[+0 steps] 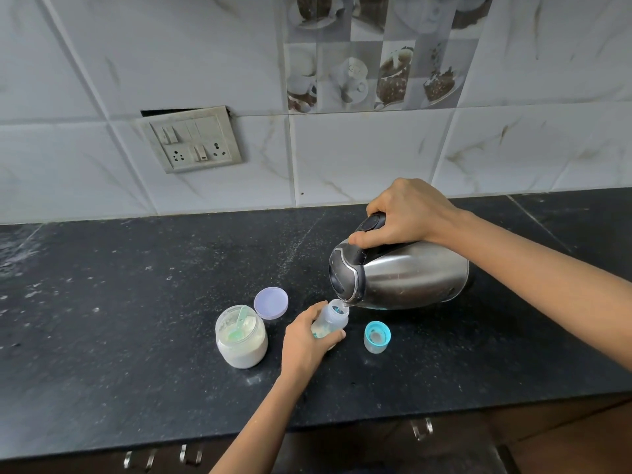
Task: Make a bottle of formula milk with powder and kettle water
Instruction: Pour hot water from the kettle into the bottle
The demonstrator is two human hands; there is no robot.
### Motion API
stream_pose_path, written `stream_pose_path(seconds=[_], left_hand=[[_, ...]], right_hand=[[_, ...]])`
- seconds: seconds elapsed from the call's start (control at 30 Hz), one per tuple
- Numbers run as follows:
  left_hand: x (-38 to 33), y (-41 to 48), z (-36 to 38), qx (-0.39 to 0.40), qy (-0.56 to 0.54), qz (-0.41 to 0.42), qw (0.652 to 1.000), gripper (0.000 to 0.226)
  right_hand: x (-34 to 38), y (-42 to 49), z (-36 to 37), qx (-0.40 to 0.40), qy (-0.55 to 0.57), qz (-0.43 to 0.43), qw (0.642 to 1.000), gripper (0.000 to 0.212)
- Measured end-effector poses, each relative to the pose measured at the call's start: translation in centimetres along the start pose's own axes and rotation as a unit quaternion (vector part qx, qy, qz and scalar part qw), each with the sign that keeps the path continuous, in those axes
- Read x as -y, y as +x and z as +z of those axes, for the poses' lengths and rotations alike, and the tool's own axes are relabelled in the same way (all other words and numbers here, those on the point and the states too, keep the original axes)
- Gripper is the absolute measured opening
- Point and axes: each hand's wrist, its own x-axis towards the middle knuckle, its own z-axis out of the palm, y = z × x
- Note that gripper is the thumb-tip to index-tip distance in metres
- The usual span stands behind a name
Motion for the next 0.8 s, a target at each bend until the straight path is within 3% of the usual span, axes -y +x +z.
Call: stream_pose_path(seconds=[0.8], left_hand=[[0.0,-0.1,0.2,-0.006,-0.011,-0.014,1.000,0.064]], right_hand=[[0.9,1.2,-2.3,0.019,-0.053,-0.028,0.998,0.065]])
